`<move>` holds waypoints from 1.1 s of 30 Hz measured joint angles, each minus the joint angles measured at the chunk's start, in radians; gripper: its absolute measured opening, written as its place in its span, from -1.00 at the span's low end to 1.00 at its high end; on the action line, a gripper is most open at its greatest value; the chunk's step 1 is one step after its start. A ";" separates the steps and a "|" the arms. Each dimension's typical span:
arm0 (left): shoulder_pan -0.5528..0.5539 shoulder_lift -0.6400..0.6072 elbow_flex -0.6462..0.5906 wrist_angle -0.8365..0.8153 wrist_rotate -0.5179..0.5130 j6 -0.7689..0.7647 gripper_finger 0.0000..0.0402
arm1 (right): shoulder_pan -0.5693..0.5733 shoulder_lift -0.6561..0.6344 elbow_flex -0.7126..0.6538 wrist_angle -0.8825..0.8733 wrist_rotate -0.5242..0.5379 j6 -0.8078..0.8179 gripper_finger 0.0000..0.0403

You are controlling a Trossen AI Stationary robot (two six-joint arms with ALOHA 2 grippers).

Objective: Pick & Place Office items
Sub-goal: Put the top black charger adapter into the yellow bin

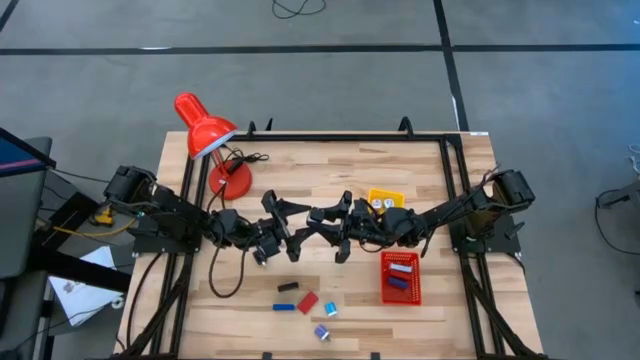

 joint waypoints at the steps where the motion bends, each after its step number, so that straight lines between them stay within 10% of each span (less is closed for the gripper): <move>1: 0.004 0.000 0.000 0.000 0.000 0.000 0.28 | 0.000 0.000 0.000 0.000 0.000 0.000 -0.25; 33: 0.009 -0.001 0.000 -0.007 -0.008 0.056 -0.13 | 0.000 -0.003 0.000 -0.032 0.006 0.007 -0.24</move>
